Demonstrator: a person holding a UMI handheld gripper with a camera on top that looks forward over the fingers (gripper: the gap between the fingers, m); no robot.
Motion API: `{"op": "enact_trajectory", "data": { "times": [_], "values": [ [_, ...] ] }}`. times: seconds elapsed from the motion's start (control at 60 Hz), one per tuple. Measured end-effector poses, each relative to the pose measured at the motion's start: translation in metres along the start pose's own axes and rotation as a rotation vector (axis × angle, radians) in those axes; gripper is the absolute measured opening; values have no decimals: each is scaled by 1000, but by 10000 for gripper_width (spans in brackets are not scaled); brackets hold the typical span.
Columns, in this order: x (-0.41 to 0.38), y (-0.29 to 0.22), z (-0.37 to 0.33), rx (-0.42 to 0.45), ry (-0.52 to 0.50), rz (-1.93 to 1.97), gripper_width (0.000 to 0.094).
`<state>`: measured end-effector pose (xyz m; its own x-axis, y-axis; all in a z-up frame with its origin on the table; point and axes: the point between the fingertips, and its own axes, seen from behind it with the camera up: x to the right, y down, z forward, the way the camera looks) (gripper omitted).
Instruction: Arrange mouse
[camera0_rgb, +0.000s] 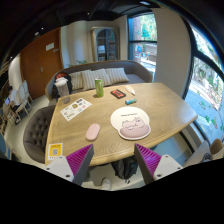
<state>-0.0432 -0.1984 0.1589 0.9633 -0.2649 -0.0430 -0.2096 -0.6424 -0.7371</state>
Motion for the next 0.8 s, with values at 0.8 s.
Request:
{"op": "enact_trajectory", "data": {
  "times": [0.8],
  "values": [
    [-98,57,201,-45,-272,-201,890]
  ]
}}
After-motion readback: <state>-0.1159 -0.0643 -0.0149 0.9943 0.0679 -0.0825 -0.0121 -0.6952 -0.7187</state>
